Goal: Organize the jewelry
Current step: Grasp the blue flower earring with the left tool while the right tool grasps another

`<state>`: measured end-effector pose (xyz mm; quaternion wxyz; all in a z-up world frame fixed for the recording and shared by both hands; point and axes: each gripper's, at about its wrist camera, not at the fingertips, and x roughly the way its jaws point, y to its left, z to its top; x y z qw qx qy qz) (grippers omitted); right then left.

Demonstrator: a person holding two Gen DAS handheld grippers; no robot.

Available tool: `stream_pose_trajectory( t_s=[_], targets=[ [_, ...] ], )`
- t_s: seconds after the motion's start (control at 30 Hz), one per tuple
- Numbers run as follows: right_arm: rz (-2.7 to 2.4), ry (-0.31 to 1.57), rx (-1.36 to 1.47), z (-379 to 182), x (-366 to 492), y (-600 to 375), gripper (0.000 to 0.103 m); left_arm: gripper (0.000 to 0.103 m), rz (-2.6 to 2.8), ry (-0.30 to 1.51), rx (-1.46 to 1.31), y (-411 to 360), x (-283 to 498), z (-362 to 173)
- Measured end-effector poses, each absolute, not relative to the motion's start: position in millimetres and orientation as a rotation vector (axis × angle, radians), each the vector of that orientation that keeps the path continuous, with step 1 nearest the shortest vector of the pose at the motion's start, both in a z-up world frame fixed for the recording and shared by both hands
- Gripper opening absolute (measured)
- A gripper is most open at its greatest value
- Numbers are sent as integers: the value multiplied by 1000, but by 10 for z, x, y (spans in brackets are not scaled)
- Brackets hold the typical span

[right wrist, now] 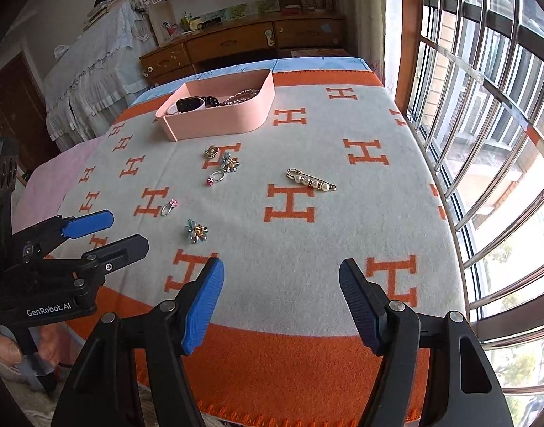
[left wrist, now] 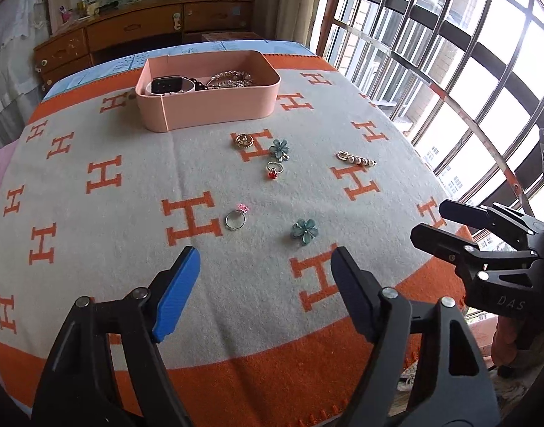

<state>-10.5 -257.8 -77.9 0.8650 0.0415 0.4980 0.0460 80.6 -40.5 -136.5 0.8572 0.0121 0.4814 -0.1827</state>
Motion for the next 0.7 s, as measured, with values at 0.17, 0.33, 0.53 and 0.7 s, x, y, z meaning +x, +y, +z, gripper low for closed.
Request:
stream_pose_trajectory(
  t_s=[0.17,0.33,0.53,0.7],
  targets=[
    [98,1053,110,-868,-17,-2645,69,57,-431,1001,73,-608,861,-1431],
    [92,1063,130,-955,40,-2724,69,51,-454,988,124,-771,887,-1512],
    [81,1068,155,-1043,88,-2825,69,32,-456,1026,138,-854,983,-1677],
    [82,1078,162,-1104,141,-2865,68,23,-451,1039,141,-885,1055,-1752]
  ],
)
